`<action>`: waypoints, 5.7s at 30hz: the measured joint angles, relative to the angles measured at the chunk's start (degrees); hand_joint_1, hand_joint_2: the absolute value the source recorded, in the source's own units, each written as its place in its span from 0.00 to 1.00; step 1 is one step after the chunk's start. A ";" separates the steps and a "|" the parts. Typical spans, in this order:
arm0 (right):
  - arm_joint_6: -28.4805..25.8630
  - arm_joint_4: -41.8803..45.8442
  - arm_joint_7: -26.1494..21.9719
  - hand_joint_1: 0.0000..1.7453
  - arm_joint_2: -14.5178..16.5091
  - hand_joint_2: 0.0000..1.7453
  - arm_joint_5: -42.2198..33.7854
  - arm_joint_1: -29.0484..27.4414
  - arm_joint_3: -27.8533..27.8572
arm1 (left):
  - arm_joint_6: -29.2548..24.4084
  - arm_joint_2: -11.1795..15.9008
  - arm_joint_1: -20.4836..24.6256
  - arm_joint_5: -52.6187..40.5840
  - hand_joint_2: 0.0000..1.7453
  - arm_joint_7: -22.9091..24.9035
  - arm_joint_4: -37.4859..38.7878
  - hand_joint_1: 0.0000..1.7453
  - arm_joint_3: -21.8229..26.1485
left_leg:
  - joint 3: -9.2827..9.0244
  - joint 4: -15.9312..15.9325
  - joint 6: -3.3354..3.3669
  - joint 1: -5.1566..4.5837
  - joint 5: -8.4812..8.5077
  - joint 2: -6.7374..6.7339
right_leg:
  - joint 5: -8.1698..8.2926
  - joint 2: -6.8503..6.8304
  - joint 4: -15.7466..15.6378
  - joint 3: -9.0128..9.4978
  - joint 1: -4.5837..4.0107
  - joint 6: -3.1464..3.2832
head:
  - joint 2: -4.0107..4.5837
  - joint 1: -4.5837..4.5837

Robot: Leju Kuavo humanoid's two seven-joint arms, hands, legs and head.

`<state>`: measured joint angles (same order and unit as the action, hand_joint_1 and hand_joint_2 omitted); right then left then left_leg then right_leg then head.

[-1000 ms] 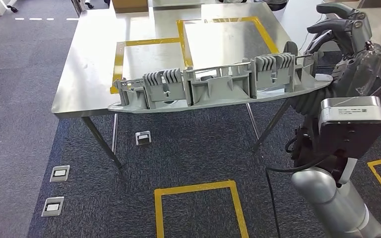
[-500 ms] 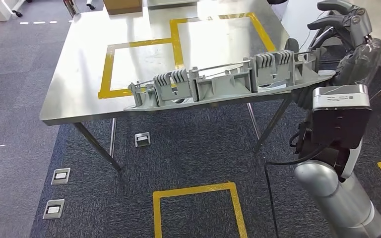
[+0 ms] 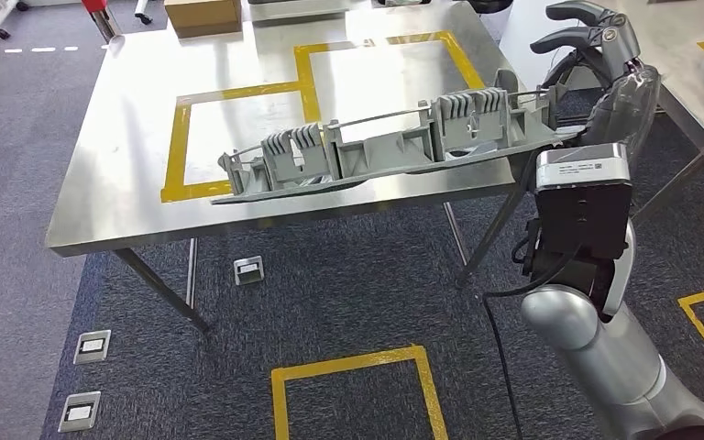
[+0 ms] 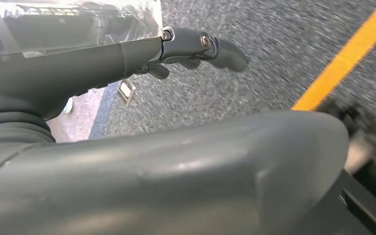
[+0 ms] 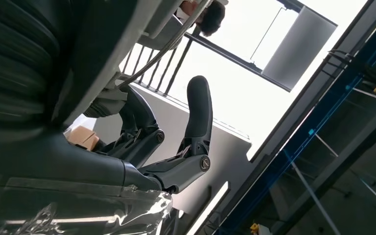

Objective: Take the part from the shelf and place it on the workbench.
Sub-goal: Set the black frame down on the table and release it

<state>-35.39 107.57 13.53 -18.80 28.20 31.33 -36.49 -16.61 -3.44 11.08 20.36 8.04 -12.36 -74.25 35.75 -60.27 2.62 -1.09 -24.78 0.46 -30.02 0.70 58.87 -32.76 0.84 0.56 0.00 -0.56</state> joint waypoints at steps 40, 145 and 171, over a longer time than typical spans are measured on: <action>-0.73 -2.13 -0.18 1.00 -0.07 1.00 0.56 -1.42 -0.92 | 0.00 -0.53 -0.70 0.25 1.00 0.02 -0.04 0.00 -0.02 | -3.12 0.62 -0.02 0.69 -5.06 0.43 | 3.27 -0.53 8.59 -9.50 -0.46 -0.34 | 0.00 2.44; 39.53 -44.89 20.11 1.00 8.88 1.00 17.45 28.32 -27.99 | -6.42 -3.52 1.44 -3.78 1.00 -11.47 -0.12 0.00 0.34 | -8.42 3.73 -2.43 0.98 -6.79 0.29 | 5.41 -0.22 -0.73 -3.30 -0.99 0.70 | 0.00 1.39; 38.07 -60.30 18.22 0.00 14.28 0.00 19.15 27.99 -27.55 | -8.67 -4.29 0.70 -4.70 0.00 -13.97 -0.11 0.00 0.67 | -9.59 4.35 -2.39 1.00 -6.99 0.14 | 5.26 0.04 -1.22 -2.28 -1.02 0.55 | 0.00 1.24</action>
<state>2.69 47.27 31.75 -4.51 47.35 59.33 -64.04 -25.27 -7.73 11.77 15.66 -5.93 -12.47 -73.58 26.16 -55.92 0.22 -0.09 -31.77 0.60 -24.76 0.74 57.65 -35.05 -0.18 1.11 0.00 0.68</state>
